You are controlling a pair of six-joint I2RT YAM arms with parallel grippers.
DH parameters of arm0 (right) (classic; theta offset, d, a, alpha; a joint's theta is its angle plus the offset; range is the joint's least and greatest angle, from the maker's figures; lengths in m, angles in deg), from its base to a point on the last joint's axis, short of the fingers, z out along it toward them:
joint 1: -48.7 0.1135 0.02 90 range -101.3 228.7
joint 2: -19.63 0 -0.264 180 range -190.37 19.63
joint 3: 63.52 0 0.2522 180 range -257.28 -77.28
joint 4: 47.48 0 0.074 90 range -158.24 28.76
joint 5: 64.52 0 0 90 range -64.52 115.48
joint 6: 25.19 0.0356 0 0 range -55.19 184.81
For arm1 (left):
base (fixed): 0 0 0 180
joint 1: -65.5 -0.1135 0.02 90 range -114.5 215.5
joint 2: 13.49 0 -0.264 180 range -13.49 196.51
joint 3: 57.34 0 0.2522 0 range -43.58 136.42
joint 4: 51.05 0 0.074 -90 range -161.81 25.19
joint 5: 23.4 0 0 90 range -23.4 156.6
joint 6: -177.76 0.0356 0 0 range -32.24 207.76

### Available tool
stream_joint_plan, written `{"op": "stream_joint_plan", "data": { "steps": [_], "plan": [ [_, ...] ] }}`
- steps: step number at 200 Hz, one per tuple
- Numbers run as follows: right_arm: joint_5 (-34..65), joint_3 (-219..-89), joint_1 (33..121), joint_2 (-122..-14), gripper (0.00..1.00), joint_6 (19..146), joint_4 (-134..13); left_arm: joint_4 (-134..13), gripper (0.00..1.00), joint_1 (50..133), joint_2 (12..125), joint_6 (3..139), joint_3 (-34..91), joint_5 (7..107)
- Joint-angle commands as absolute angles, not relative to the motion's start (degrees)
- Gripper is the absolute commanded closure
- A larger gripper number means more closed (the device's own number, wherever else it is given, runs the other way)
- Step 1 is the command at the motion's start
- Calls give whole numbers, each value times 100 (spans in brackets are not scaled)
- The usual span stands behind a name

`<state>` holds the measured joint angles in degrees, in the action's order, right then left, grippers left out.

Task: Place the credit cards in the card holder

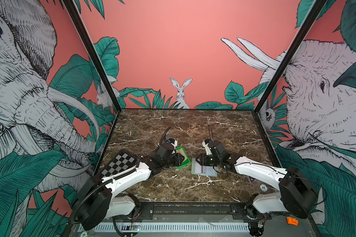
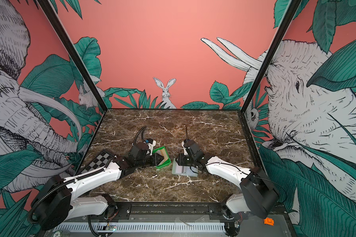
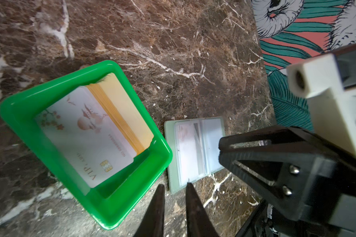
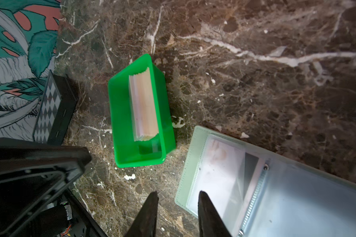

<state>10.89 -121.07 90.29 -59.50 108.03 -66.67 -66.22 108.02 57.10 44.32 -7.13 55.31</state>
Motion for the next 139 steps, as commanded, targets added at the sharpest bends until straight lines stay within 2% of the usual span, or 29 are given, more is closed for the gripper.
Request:
{"op": "stream_joint_plan", "data": {
  "steps": [1,78,139],
  "plan": [
    [1111,-12359,9070,-6132,67,10741,-6615,-6988,78,10689,5543,4539,-850,5596],
    [843,-13493,9284,-7635,60,10879,-6830,-7215,77,9957,5175,4551,-1083,5302],
    [478,-13703,9645,-8090,63,10928,-6525,-7216,77,9566,5097,4608,-1167,5104]
  ]
}}
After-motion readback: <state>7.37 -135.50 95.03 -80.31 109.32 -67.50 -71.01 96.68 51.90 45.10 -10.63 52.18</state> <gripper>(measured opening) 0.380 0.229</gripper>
